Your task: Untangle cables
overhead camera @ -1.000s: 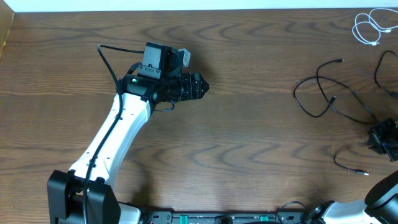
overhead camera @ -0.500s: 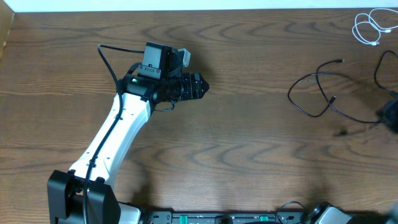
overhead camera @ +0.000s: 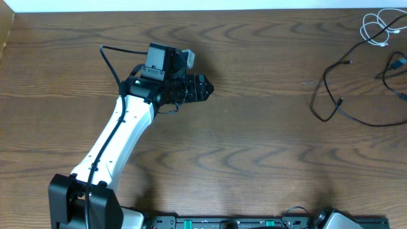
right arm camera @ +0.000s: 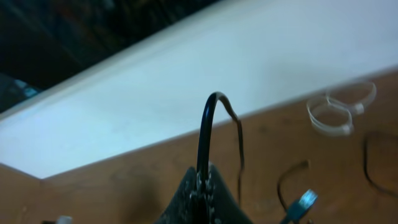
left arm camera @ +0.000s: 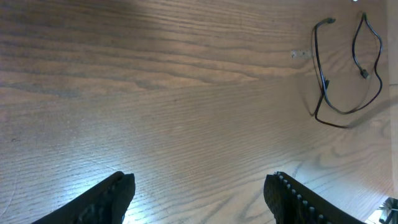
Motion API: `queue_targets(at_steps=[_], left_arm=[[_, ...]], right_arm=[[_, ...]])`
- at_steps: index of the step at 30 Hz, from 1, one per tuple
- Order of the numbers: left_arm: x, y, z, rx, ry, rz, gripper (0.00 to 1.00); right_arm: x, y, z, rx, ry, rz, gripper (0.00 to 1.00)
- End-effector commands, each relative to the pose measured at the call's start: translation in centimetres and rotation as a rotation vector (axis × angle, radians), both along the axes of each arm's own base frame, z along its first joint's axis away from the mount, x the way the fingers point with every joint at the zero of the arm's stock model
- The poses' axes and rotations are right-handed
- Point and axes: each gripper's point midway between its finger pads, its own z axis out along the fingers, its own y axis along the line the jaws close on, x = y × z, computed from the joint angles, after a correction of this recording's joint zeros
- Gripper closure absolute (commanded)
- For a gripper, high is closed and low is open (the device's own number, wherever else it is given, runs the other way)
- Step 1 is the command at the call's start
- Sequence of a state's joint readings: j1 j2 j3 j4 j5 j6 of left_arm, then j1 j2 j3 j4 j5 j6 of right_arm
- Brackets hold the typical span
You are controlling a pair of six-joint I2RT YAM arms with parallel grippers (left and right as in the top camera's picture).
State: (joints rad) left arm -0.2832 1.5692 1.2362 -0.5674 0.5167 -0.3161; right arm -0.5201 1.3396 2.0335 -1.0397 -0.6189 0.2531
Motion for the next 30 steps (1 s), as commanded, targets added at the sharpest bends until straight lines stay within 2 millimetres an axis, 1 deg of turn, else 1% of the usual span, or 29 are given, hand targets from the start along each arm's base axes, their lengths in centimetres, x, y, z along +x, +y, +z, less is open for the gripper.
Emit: queue_targets(at_steps=[1, 6, 10, 12, 13, 14, 16, 17, 19, 21, 23, 24, 27, 29, 30], left_arm=[[0.5, 0.1, 0.2, 0.012, -0.02, -0.001, 0.28], [0.5, 0.1, 0.2, 0.012, -0.02, -0.001, 0.28], [0.5, 0.1, 0.2, 0.013, -0.02, -0.001, 0.28], [0.5, 0.1, 0.2, 0.012, -0.02, -0.001, 0.27], [0.5, 0.1, 0.2, 0.013, -0.02, -0.001, 0.28], [0.5, 0.1, 0.2, 0.013, -0.021, -0.001, 0.28], [0.5, 0.1, 0.2, 0.013, -0.02, -0.001, 0.28], [0.5, 0.2, 0.2, 0.016, -0.021, 0.002, 0.28], [0.6, 0.5, 0.0, 0.035, -0.023, 0.014, 0.28], [0.8, 0.8, -0.1, 0.05, -0.025, 0.024, 0.28], [0.8, 0.8, -0.1, 0.053, -0.025, 0.026, 0.28], [0.8, 0.8, -0.1, 0.053, -0.025, 0.026, 0.28], [0.8, 0.8, -0.1, 0.053, -0.025, 0.026, 0.28], [0.8, 0.8, -0.1, 0.054, -0.026, 0.026, 0.28], [0.8, 1.0, -0.2, 0.061, -0.027, 0.031, 0.28]], right_arm=[[1.4, 0.5, 2.7, 0.02, -0.046, 0.037, 0.99], [3.9, 1.4, 6.2, -0.006, -0.128, 0.109, 0.99], [5.6, 0.2, 9.6, -0.044, -0.244, 0.06, 0.99], [6.0, 0.1, 11.4, -0.051, -0.312, 0.055, 0.99], [5.9, 0.2, 13.1, -0.036, -0.376, 0.054, 0.99], [5.7, 0.3, 14.1, -0.031, -0.41, 0.055, 0.99], [4.9, 0.6, 16.4, -0.016, -0.492, 0.055, 0.99], [4.0, 0.9, 18.2, 0.011, -0.558, 0.06, 0.99], [3.5, 1.2, 19.3, 0.014, -0.598, 0.065, 0.99], [3.4, 1.1, 19.5, 0.021, -0.607, 0.06, 0.99], [3.9, 0.6, 18.8, 0.035, -0.58, 0.04, 0.99], [4.5, 0.1, 18.0, 0.05, -0.55, 0.013, 0.99], [6.4, -1.6, 15.2, 0.098, -0.448, -0.057, 0.99], [7.9, -2.6, 12.2, 0.139, -0.344, -0.101, 0.99], [9.3, -3.4, 9.7, 0.167, -0.261, -0.133, 0.99]])
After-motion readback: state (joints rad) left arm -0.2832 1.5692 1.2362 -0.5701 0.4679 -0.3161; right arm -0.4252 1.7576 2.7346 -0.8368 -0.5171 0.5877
